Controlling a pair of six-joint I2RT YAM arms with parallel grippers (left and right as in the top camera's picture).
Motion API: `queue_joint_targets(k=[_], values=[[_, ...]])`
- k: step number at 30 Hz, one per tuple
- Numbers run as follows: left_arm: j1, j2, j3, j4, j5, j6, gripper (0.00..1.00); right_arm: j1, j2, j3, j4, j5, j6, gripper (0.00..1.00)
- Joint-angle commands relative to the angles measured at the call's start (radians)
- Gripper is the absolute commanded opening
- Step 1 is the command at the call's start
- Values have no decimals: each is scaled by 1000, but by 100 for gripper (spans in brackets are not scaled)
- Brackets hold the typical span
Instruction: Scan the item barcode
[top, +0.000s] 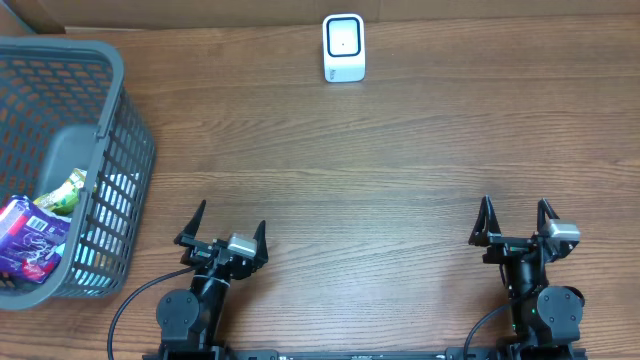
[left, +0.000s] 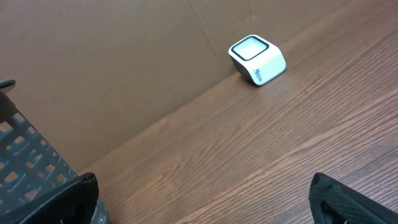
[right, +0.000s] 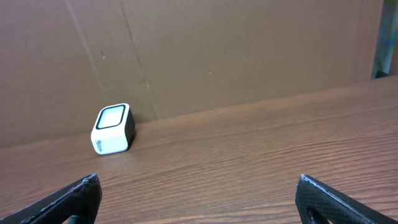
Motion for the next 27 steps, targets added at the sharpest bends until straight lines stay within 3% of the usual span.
queue_joint_targets(k=[1,7,13,22,27], values=[[3,-10,-10,3,19,7,100,9,-10,-11,10,0,-4,100],[3,-10,-10,9,31,-47,99,9,-10,-10,13,-66,-4,100],[4,-10,0,7,23,-266,100,9,-10,3,14,-139,-5,100],[3,-10,74,-77,62,-386,100,9,-10,112,-98,-226,-8,100],[4,-9,166,-166,70,-389,100,9,-10,179,-186,-235,-9,100]])
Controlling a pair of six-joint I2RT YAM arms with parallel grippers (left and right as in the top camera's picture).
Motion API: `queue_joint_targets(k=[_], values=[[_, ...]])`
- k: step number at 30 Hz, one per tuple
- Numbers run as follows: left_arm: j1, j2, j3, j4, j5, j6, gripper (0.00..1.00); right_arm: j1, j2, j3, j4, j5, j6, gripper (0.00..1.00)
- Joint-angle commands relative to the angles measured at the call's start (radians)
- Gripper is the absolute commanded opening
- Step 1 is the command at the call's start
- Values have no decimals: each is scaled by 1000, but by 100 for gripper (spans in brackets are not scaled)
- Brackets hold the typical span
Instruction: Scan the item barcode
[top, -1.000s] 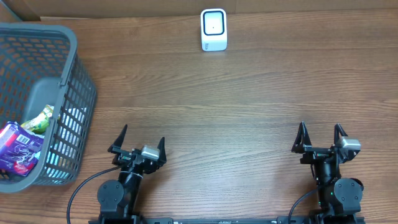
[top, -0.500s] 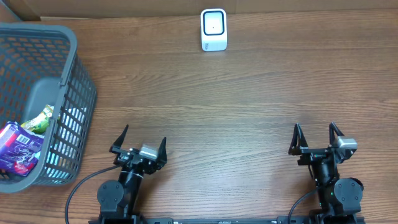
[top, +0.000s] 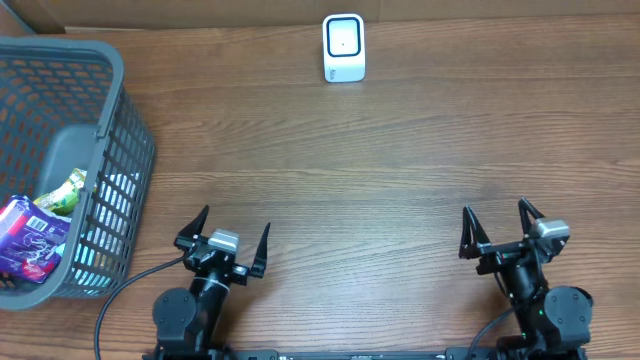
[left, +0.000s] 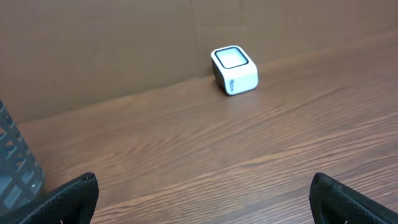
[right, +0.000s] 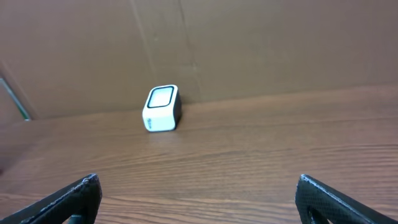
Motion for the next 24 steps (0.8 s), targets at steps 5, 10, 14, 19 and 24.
queue_joint_targets(k=[5,10,14,19,24], values=[[4,-9,151,-81,23,-42,100,8,-10,110,-87,-37,-8,100],[4,17,208,-116,32,-65,100,8,0,165,-131,-60,-12,100],[4,122,303,-121,68,-64,100,8,61,246,-162,-63,-12,100],[4,372,526,-207,103,-63,100,8,214,402,-243,-113,-46,100],[4,693,883,-438,105,-25,100,8,423,611,-397,-122,-57,100]])
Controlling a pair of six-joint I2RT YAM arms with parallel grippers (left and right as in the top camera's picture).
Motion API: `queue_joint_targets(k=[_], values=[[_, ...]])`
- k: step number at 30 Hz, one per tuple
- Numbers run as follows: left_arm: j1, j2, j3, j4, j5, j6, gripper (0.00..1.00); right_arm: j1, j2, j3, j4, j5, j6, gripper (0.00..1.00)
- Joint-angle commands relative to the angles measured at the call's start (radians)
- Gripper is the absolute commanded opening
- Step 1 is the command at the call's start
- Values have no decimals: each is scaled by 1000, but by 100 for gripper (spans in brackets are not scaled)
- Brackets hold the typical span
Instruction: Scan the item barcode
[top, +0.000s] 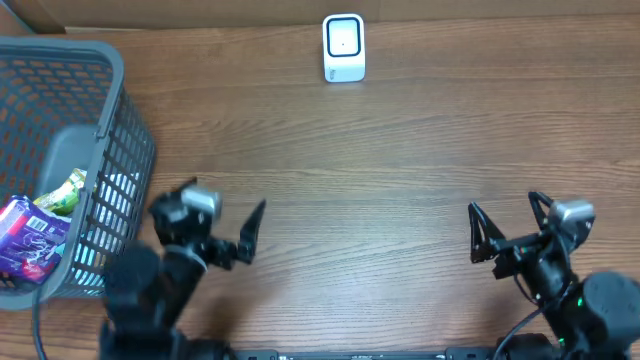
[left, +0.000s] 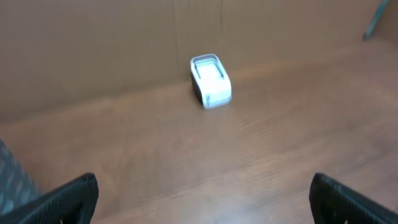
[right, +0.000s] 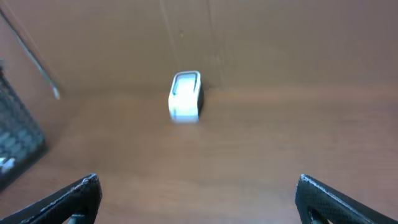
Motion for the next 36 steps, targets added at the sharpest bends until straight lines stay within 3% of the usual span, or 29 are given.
queue_joint_targets(k=[1,7,10,14,17,20,22,29,32,36], values=[[4,217,280,-134,25,21,100,8,148,168,-82,-19,-21,100],[3,567,789,-498,80,21,100,8,422,465,-338,-50,-20,100],[3,674,919,-542,99,-20,100,8,527,562,-407,-106,-19,100],[3,750,944,-537,153,-53,100,8,612,583,-399,-205,-16,100],[19,764,947,-512,97,-87,98,8,661,583,-402,-251,-16,100],[87,764,974,-541,-223,-355,95,8,710,583,-405,-254,-16,100],[136,764,999,-576,-343,-446,95,8,730,583,-405,-254,-16,100],[364,765,1074,-624,-584,-613,96,8,782,583,-406,-253,-17,100],[466,784,1074,-628,-583,-635,96,8,798,583,-406,-253,-17,100],[564,868,1074,-644,-532,-649,83,8,826,583,-402,-239,-16,100]])
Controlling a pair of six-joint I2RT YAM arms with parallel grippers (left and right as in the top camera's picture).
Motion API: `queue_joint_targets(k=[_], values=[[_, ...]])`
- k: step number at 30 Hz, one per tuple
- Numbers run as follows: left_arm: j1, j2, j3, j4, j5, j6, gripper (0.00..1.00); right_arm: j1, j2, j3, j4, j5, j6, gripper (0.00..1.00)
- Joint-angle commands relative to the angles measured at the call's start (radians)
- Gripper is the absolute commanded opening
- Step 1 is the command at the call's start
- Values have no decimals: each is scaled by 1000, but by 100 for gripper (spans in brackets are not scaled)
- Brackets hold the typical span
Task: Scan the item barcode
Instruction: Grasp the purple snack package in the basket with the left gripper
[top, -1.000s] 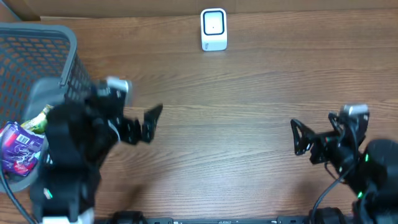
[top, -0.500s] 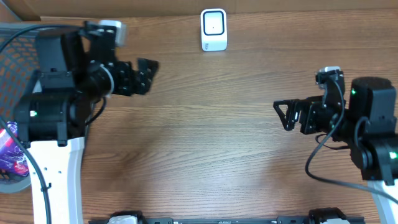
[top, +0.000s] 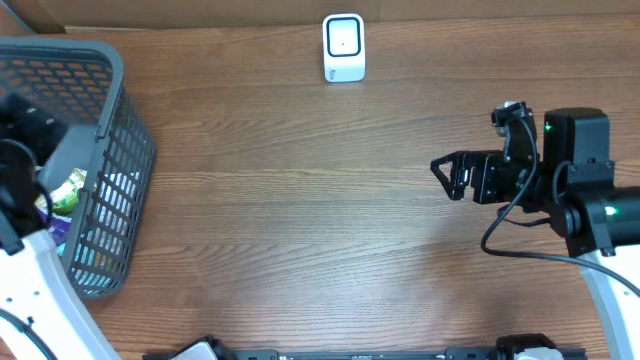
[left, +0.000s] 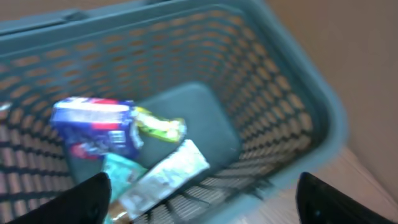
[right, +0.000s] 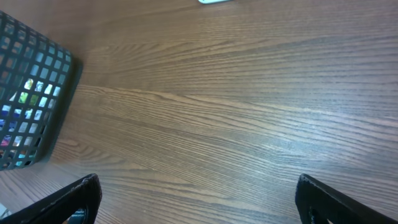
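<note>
The white barcode scanner (top: 344, 47) stands at the table's far edge. Inside the grey basket (top: 112, 70) lie the items: a blue-purple packet (left: 96, 127), a green-yellow packet (left: 160, 128), a white packet (left: 166, 174) and a teal one (left: 118, 167). My left gripper (left: 202, 205) hangs open above the basket, looking down into it, with nothing between its fingers. My right gripper (top: 452, 176) is open and raised over the right half of the table, pointing left, holding nothing. No barcode can be made out.
The basket takes up the table's left side, and its mesh wall (right: 31, 68) shows at the left of the right wrist view. Bare wooden tabletop (top: 300, 200) lies between basket, scanner and right arm. A brown cardboard wall runs along the far edge.
My left arm has swung from the near table edge to over the basket, its view now on the packets. The right arm has risen and gone further out, its gripper pointing left.
Both arms first sat low at the near edge, grippers open, facing the scanner. They then turned slightly and lifted off their rest places. Now the left gripper is over the basket and the right is raised above the table. Nothing has been grasped.
</note>
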Motion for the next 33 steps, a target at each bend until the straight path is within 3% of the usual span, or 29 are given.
queue_joint_targets(k=[1,6,11,21,33], values=[[61,95,19,-17,-12,-63,82,8,24,22,5,2,-4,100],[106,219,19,-71,-35,-69,78,8,63,21,1,2,-4,100],[115,319,19,-125,-170,-76,100,8,109,21,1,2,-4,100],[123,456,19,-125,-322,13,100,8,182,21,-3,2,-4,100],[188,577,19,-71,-317,77,94,8,192,21,-7,3,-8,100]])
